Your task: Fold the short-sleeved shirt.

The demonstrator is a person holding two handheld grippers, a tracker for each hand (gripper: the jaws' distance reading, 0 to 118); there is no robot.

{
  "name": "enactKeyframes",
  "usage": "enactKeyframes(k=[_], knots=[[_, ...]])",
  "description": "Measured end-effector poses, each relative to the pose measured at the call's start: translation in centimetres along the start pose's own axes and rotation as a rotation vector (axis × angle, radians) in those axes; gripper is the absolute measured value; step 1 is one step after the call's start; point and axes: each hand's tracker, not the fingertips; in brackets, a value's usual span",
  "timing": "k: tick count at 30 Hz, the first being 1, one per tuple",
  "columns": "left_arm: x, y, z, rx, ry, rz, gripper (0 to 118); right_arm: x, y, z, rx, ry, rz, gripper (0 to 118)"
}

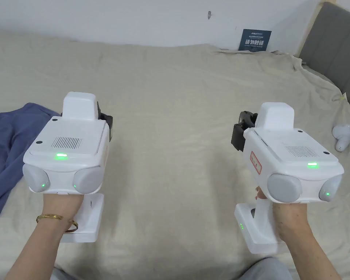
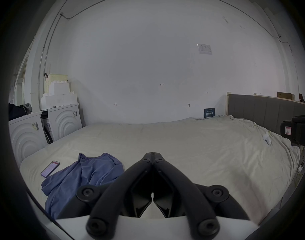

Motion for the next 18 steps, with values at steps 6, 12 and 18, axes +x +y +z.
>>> enactKeyframes(k=[6,12,18], knots=[[0.21,0.00,0.20,-0.002,-0.006,-0.002,0,-0.03,0.06,0.00,-0.002,0.004,0.004,0],[0.30,0.24,0.23,0.001,-0.015,-0.008,0,0.01,0.20,0.01,0.000,0.006,0.010,0],[0.45,0.27,0.26,0.002,-0.020,-0.010,0,0.10,0.25,-0.02,0.001,0.008,0.010,0]])
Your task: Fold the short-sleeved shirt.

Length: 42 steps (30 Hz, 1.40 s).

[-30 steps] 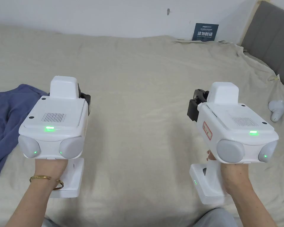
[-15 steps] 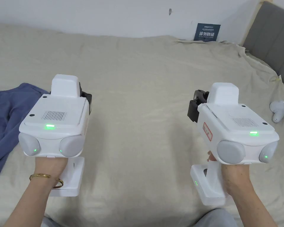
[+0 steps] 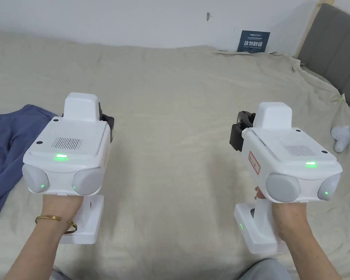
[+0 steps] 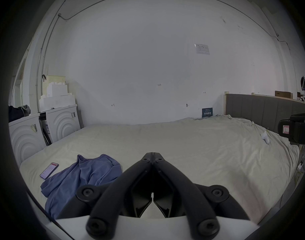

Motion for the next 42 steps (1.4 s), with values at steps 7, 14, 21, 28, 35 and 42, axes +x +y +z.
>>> enactKeyframes(k=[7,14,21,28,35,42], knots=[[0.0,0.1,0.1,0.000,-0.001,-0.002,0,0.0,0.0,0.0,-0.001,-0.001,0.005,0],[0.2,0.1,0.2,0.002,-0.004,-0.005,0,0.1,0.0,0.0,-0.002,-0.001,0.001,0],[0.2,0.0,0.2,-0.001,-0.010,-0.006,0,0.2,0.2,0.2,0.002,-0.003,0.004,0],[0.3,-0.1,0.2,0.002,-0.013,-0.011,0,0.4,0.1,0.2,-0.001,-0.004,0.002,0],[-0.3,-0.2,0.3,0.000,-0.005,-0.005,0,-0.3,0.3,0.1,-0.001,0.006,0.011,0],[-3.2,-0.4,1.2,0.001,0.066,0.011,0,-3.0,0.6,-0.9,0.007,0.073,0.029,0]])
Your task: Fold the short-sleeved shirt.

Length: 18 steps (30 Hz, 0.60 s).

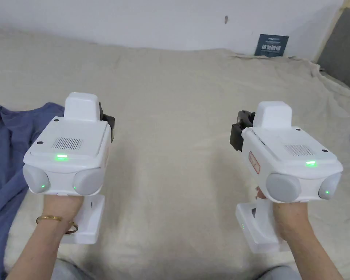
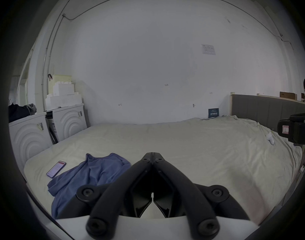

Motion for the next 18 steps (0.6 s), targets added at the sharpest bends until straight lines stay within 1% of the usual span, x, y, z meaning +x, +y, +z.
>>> enactKeyframes(k=[10,18], knots=[[-6.2,-0.7,2.5,-0.014,0.169,0.023,0,-7.1,0.7,-2.3,0.005,0.197,0.028,0],[-10.9,-1.6,5.2,-0.024,0.295,0.039,0,-12.8,1.4,-2.9,0.013,0.333,0.054,0]])
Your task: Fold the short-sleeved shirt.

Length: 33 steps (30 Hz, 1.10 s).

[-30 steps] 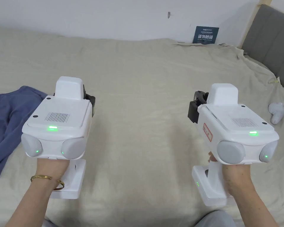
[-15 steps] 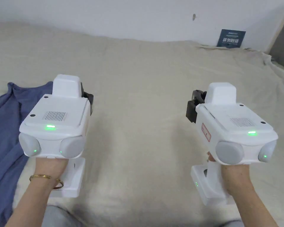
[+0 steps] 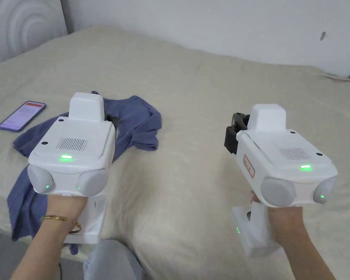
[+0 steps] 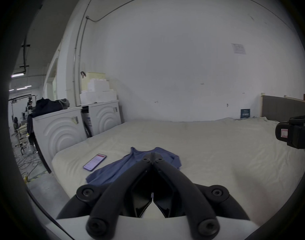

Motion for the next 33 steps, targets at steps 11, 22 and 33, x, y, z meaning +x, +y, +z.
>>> enactKeyframes(k=[11,22,33], knots=[[-4.6,-0.9,1.1,-0.026,0.099,0.016,0,-5.1,0.4,-1.8,-0.009,0.116,0.028,0],[-6.6,-0.7,-1.1,-0.124,0.084,0.079,107,-6.5,0.3,-2.6,-0.021,0.144,0.031,0],[-7.3,1.5,-8.0,-0.246,-0.010,0.033,118,-6.5,-0.1,-4.6,-0.049,0.147,0.001,0]])
